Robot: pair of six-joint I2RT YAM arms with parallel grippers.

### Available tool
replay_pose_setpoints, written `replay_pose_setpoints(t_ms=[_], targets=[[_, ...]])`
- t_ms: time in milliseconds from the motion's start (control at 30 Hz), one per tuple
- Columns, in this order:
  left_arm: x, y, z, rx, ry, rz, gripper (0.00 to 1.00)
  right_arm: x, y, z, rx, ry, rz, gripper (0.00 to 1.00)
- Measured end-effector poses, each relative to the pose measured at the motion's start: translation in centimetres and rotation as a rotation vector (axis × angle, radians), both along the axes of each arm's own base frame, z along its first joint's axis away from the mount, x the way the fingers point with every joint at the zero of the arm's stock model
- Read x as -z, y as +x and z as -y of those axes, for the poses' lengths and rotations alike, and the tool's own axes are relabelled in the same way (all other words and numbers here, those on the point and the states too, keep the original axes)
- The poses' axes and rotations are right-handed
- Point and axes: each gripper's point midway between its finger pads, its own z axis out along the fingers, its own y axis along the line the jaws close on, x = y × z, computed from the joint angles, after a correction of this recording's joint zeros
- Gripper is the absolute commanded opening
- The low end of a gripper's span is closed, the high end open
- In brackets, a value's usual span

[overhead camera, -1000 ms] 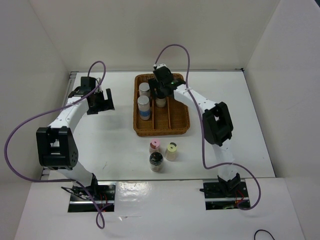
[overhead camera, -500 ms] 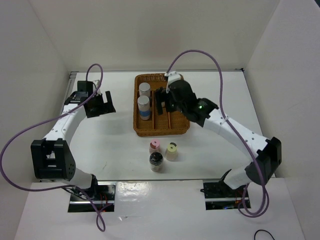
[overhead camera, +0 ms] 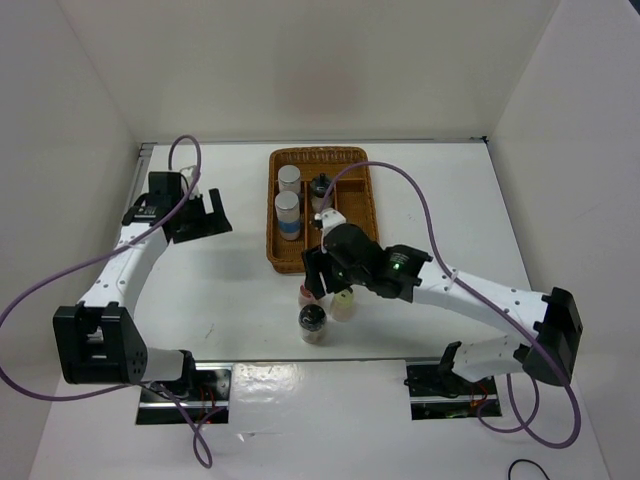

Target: Organize the condiment bottles

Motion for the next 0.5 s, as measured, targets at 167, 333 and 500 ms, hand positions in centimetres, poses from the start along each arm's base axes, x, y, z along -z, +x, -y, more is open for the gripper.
replay_pose_setpoints(t_ms=[167, 333, 500], targets=[[-0.8, -0.3, 0.2, 0.005, -0.006, 0.025, 1.0, -0.2, -2.7, -1.5, -0.053, 0.024, -0.029, 0.7], [-1.1, -0.7, 0.2, 0.007, -0.008, 0.039, 1.0, 2.1, -4.1, -2.2, -0.077, -0.044, -0.064, 0.66], [-0.8, -1.0, 0.2, 0.007, -0.008, 0.031, 1.0, 4.0, -4.2, -2.1, -0.065, -0.104, -0.084, 0.58]])
